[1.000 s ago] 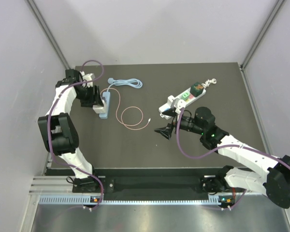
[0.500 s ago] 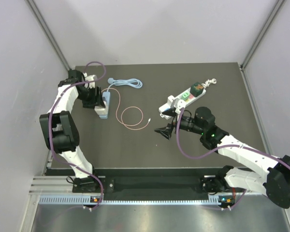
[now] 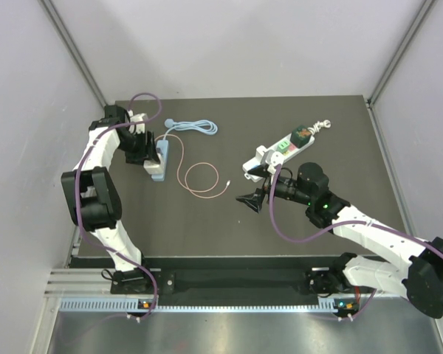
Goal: Insert the plug
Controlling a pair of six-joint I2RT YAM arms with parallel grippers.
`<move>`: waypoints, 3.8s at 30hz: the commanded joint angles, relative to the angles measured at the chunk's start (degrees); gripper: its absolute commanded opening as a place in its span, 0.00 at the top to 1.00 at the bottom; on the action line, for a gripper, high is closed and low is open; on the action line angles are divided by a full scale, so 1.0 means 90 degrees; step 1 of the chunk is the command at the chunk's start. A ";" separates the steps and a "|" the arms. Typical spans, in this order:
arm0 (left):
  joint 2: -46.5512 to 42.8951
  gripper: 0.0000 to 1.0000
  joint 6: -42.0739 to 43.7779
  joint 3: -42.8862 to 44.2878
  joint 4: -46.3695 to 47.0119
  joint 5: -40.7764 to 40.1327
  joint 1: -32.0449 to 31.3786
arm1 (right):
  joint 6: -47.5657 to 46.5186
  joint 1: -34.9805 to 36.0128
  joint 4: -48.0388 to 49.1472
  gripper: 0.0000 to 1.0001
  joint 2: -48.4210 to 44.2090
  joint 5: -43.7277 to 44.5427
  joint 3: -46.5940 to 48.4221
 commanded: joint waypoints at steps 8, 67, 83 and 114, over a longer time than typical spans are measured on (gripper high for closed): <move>-0.0025 1.00 0.0034 0.0126 -0.0304 -0.0069 -0.0040 | -0.0059 -0.0015 0.0062 0.00 -0.0085 -0.0081 0.0356; 0.1196 1.00 0.0288 0.0684 -0.0667 -0.0674 -0.0177 | -0.0157 -0.0015 -0.0056 0.00 -0.0046 -0.0042 0.0356; 0.1518 1.00 0.0308 0.0067 -0.0168 -0.0753 -0.0167 | -0.0177 -0.0015 -0.0085 0.00 -0.0065 -0.0013 0.0366; -0.2806 0.02 -0.1616 -0.1318 0.2858 0.0438 -0.1598 | 0.2488 -0.0005 -0.4622 0.00 -0.0651 0.4486 0.2630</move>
